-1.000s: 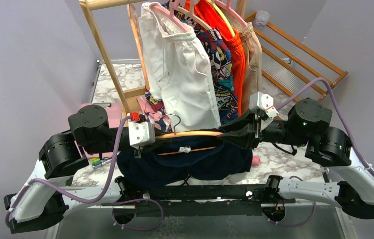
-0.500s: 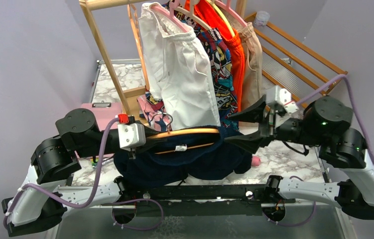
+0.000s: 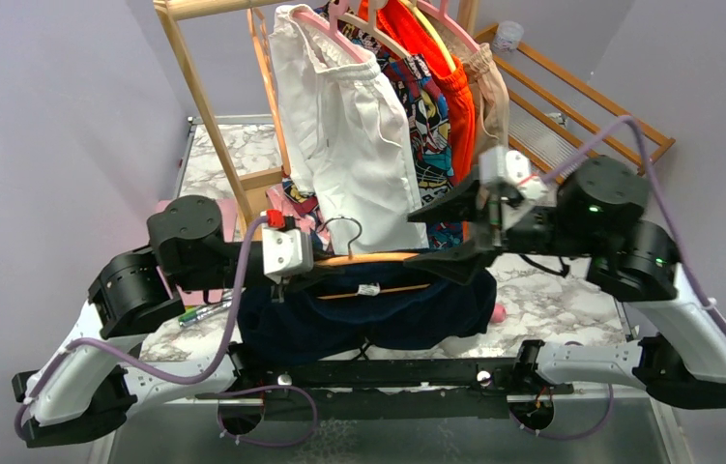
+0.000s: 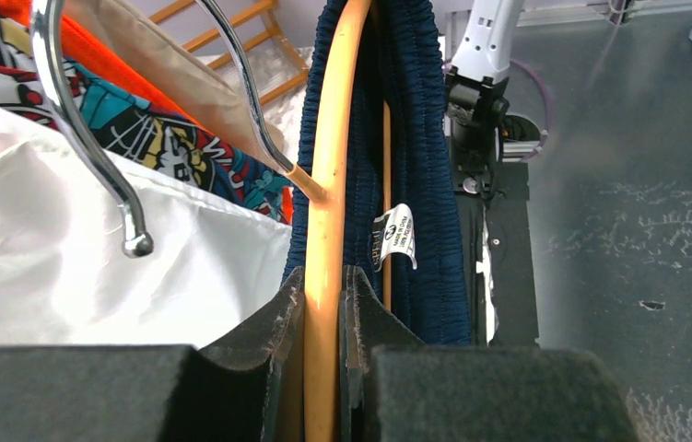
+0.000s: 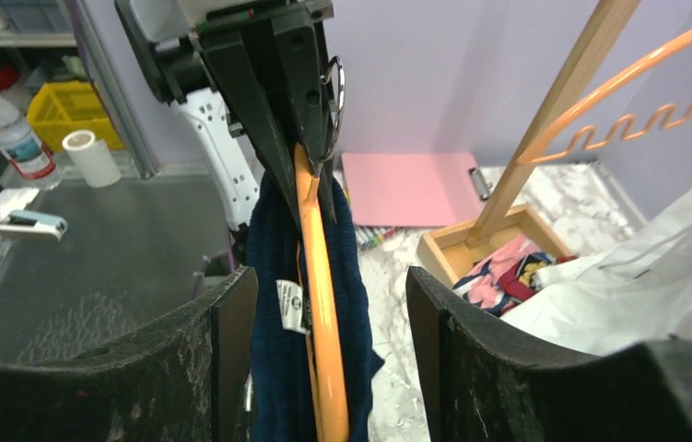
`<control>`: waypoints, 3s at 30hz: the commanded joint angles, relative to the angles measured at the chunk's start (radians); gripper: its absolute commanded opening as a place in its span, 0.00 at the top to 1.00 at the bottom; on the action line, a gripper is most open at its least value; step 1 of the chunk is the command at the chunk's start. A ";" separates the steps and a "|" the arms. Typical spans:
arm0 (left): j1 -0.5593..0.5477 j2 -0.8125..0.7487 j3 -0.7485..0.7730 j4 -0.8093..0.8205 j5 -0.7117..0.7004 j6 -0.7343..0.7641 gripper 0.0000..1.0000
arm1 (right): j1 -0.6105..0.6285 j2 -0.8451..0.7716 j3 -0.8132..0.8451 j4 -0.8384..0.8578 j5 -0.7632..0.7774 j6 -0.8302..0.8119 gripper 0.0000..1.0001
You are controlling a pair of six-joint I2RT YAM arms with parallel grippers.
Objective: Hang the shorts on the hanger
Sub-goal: Hang the shorts on the hanger.
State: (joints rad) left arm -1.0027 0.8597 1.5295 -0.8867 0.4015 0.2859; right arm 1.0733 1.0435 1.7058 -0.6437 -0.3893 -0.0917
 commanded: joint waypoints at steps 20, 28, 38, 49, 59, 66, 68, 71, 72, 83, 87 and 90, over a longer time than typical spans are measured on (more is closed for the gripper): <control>0.003 0.091 0.012 0.187 0.106 -0.015 1.00 | 0.000 0.125 -0.073 0.015 -0.105 -0.013 0.60; 0.003 0.091 0.005 0.187 0.074 -0.004 1.00 | 0.000 0.140 -0.066 -0.043 -0.101 -0.031 0.97; 0.003 0.028 -0.033 0.187 0.003 -0.008 0.53 | 0.000 0.040 -0.142 0.024 -0.052 -0.017 0.99; 0.003 -0.022 -0.091 0.175 -0.047 -0.014 0.52 | -0.001 0.006 -0.139 0.032 -0.056 0.005 0.99; 0.003 0.035 -0.036 0.192 0.025 -0.025 0.38 | 0.000 0.009 -0.146 0.047 -0.075 0.015 0.99; 0.003 -0.006 -0.094 0.173 -0.005 -0.015 0.69 | 0.000 -0.006 -0.130 0.043 -0.058 0.014 0.99; 0.003 -0.024 -0.106 0.161 -0.030 -0.016 0.70 | 0.000 -0.013 -0.121 0.040 -0.050 0.011 0.99; 0.002 -0.048 -0.120 0.136 -0.057 -0.017 0.70 | -0.001 -0.023 -0.110 0.041 -0.041 0.011 0.99; 0.003 -0.057 -0.126 0.126 -0.063 -0.020 0.70 | -0.001 -0.026 -0.107 0.042 -0.038 0.012 0.99; 0.003 -0.115 -0.121 0.079 -0.114 -0.051 0.71 | 0.000 -0.045 -0.081 0.060 -0.044 0.025 0.99; 0.003 -0.121 -0.126 0.071 -0.113 -0.057 0.75 | 0.000 -0.052 -0.083 0.076 -0.049 0.036 0.99; 0.003 -0.127 -0.128 0.069 -0.118 -0.059 0.77 | 0.000 -0.061 -0.082 0.084 -0.052 0.043 0.99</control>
State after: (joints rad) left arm -1.0035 0.7475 1.4014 -0.7498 0.3382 0.2398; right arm 1.0714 1.0393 1.5658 -0.6830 -0.4160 -0.0776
